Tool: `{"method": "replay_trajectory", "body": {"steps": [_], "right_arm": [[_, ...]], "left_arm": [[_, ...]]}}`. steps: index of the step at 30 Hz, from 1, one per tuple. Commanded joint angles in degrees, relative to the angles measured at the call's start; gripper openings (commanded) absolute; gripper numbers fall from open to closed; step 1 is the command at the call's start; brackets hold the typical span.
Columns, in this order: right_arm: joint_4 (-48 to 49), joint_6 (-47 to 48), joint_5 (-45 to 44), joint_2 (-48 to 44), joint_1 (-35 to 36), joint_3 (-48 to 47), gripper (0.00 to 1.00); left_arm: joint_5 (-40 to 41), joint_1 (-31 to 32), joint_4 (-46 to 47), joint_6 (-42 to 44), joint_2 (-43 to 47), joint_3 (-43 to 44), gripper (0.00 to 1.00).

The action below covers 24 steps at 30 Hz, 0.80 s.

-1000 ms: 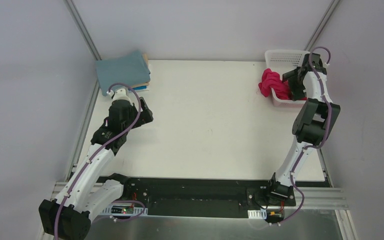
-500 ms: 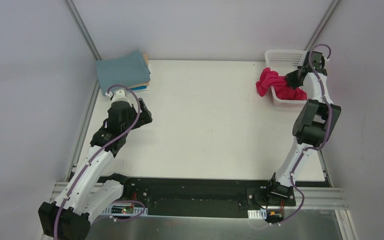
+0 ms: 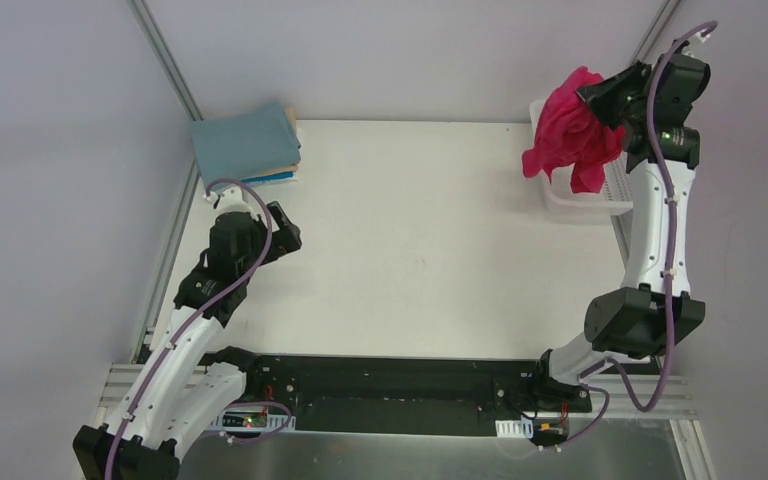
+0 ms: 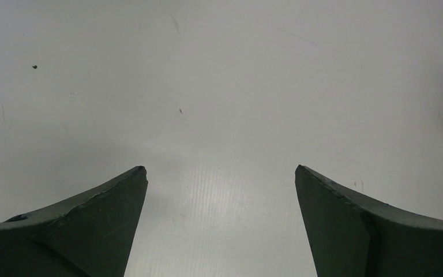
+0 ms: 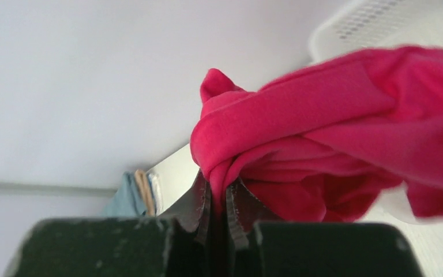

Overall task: Fold and stack the t-shirts
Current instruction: Grab crumpled tshirt from bin with the right arm, then move the tshirt to the center of the board

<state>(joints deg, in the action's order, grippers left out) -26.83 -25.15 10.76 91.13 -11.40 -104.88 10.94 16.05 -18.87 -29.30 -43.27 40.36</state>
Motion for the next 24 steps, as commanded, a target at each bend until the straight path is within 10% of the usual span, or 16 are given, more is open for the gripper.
{"method": "replay_trajectory", "body": {"steps": [1,24], "right_arm": [[0.88,5.51,11.24,-5.28,3.61,-3.98,0.00],[-0.08,9.69,27.25,-6.89,34.91,5.59,0.00]], "left_arm": [[-0.44,-0.23,-0.43,-1.64,2.01,-0.95,1.00],[5.22,-0.23,-4.69,-3.91,4.04,-2.72,1.00]]}}
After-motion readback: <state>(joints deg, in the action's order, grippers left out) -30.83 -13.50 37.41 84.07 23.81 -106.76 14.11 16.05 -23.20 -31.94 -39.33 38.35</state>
